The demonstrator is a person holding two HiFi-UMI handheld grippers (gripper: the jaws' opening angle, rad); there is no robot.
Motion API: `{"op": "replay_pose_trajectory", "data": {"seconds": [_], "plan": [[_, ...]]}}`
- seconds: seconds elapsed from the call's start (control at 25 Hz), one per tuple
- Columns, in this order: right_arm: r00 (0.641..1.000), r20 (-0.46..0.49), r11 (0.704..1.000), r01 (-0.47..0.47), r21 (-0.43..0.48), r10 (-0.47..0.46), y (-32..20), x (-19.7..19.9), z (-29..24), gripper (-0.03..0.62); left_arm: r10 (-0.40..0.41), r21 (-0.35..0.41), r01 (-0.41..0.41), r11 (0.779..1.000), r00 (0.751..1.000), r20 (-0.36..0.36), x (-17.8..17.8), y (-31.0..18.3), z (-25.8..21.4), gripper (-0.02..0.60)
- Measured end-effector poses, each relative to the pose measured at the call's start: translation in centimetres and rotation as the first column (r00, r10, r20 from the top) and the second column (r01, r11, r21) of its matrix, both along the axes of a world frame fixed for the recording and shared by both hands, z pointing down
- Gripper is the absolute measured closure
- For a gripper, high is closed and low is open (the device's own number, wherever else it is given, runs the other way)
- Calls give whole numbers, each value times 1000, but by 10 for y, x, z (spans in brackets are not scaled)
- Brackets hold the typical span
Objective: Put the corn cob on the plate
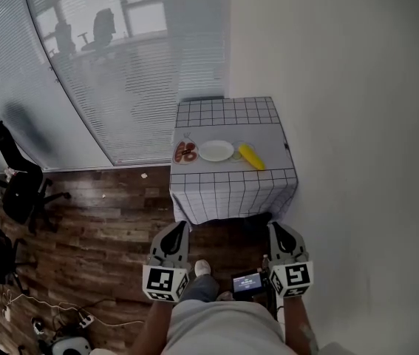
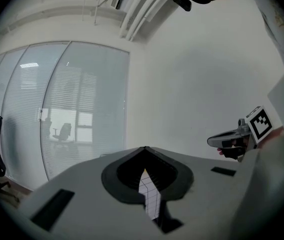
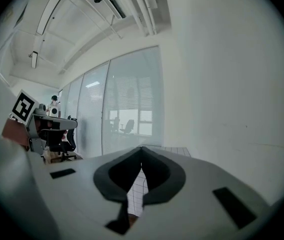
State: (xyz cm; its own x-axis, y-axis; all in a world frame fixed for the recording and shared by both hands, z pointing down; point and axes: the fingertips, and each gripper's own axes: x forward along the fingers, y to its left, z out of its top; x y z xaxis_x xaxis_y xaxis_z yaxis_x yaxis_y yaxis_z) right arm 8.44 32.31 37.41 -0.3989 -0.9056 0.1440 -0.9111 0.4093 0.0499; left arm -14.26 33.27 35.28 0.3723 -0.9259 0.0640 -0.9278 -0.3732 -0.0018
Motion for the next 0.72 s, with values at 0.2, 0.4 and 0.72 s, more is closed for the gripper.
{"op": "replay_pose_trajectory", "data": {"seconds": [0.2, 0.4, 0.72], "plan": [[1000, 5, 1000, 5, -18, -5, -11, -2, 6, 586, 3, -9, -3, 1000, 1000, -4, 1, -14, 2, 574], [1000, 6, 1000, 3, -23, -3, -36, -2, 11, 586, 15, -6, -15, 1000, 1000, -24, 2, -42, 5, 574], [1000, 1, 999, 1, -32, -1, -101, -2, 18, 586, 32, -3, -32, 999, 999, -22, 2, -121, 7, 574]]}}
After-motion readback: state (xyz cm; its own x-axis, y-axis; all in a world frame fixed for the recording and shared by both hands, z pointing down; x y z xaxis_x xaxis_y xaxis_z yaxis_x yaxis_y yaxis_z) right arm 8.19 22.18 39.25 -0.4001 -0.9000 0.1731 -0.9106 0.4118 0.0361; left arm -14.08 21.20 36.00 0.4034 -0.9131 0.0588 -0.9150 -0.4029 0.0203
